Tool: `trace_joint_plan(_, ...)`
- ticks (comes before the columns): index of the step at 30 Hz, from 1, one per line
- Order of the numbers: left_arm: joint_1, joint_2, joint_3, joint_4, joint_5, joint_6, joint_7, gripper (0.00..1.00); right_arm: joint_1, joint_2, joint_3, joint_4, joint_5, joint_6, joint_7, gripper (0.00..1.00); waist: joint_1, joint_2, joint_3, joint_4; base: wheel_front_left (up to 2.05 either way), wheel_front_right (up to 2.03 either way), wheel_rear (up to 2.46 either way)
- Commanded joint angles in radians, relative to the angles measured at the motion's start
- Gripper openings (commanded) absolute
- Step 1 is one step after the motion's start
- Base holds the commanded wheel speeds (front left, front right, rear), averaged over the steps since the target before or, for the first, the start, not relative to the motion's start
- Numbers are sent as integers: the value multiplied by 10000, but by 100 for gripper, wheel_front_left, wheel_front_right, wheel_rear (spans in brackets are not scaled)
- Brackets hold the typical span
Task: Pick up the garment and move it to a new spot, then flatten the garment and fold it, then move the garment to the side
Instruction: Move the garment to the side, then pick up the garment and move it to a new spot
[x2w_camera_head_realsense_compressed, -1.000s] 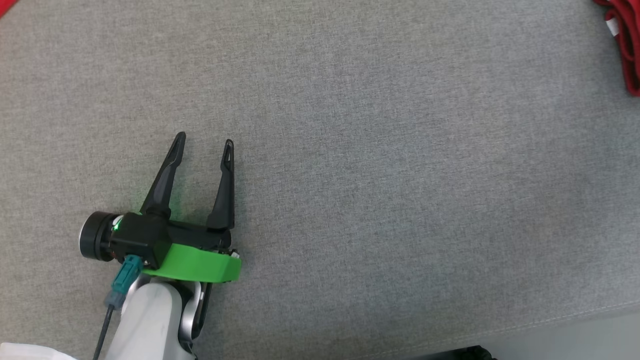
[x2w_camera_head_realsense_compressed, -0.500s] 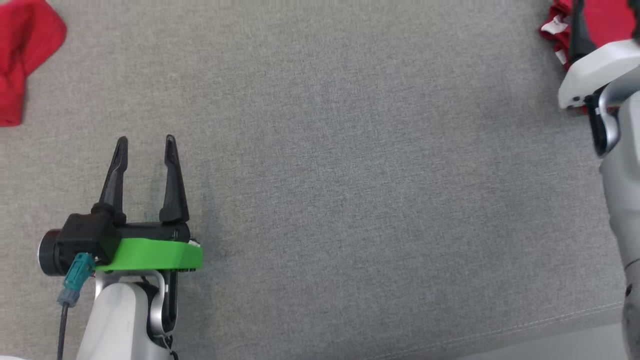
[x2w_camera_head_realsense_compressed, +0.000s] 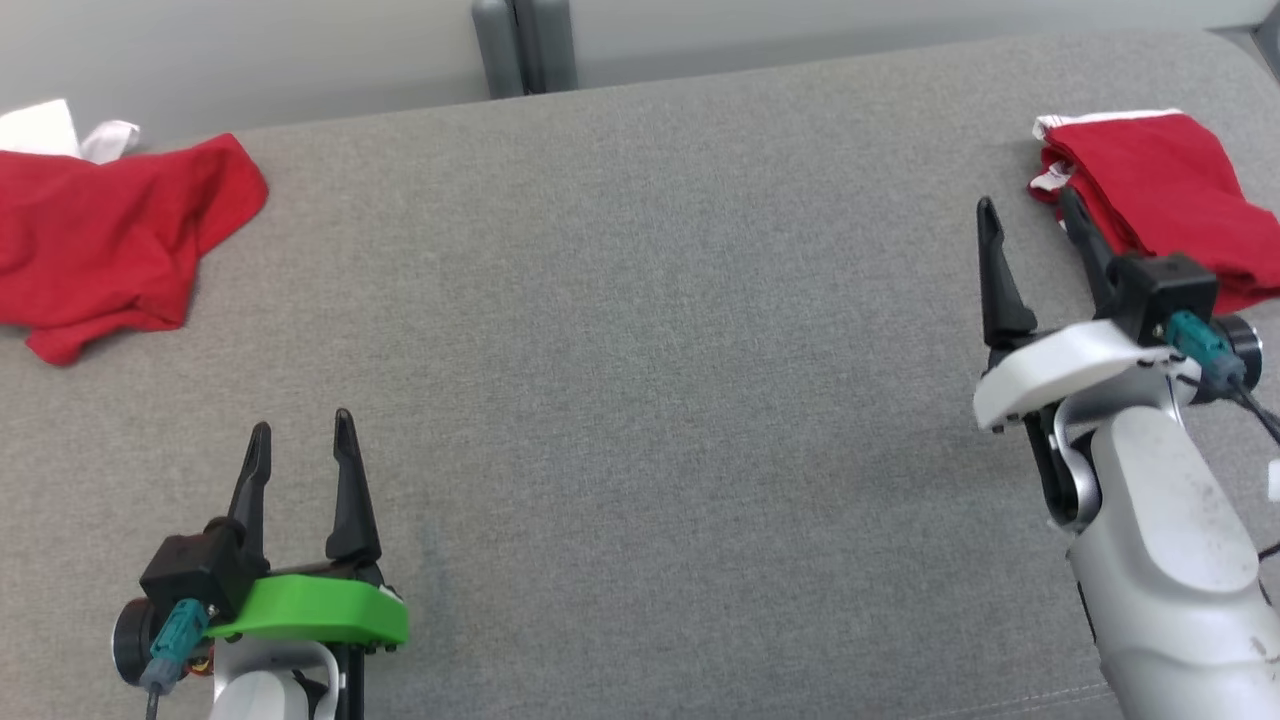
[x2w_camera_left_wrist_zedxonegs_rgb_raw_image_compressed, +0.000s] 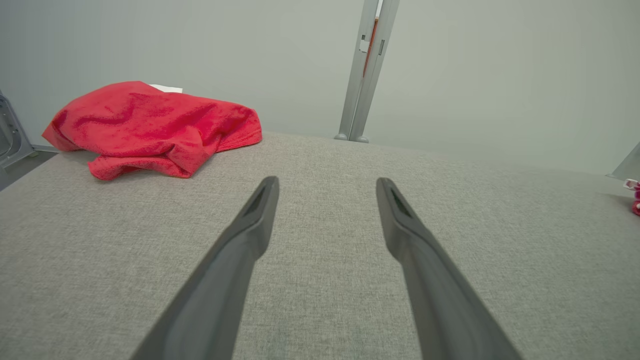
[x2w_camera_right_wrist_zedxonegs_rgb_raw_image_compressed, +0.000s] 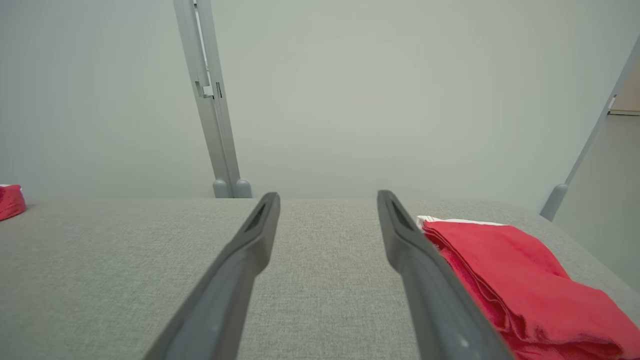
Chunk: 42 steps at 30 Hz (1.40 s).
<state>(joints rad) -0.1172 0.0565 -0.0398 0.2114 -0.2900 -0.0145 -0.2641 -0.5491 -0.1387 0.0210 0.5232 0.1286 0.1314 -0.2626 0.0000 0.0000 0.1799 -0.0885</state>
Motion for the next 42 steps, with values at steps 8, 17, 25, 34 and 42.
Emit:
trace_joint_plan(8, 936, -50, -50, -5, -130, 28, -1, 100, 2546, 692, 195, -1683, -29, -13, -29, 100, 0, 0, -1363, 696, 0, 0, 0)
trace_joint_plan(17, 1287, -52, -452, -171, -391, 264, -3, 100, 4184, 873, 419, -2604, 406, -13, -30, 100, 0, 0, -1695, 848, 0, 0, 0)
trace_joint_plan(25, 1306, -52, -682, -106, -441, 375, -3, 100, 4570, 877, 682, -2794, 727, -13, -30, 100, 0, 0, -1796, 790, 0, 0, 0)
trace_joint_plan(34, 1230, -51, -744, -78, -384, 381, -1, 100, 4604, 878, 746, -2695, 855, -13, -30, 100, 0, 0, -1796, 787, 0, 0, 0)
trace_joint_plan(42, 1143, -50, -780, -58, -394, 360, -1, 100, 4669, 879, 726, -2657, 827, -13, -30, 100, 0, 0, -1846, 1078, 0, 0, 0)
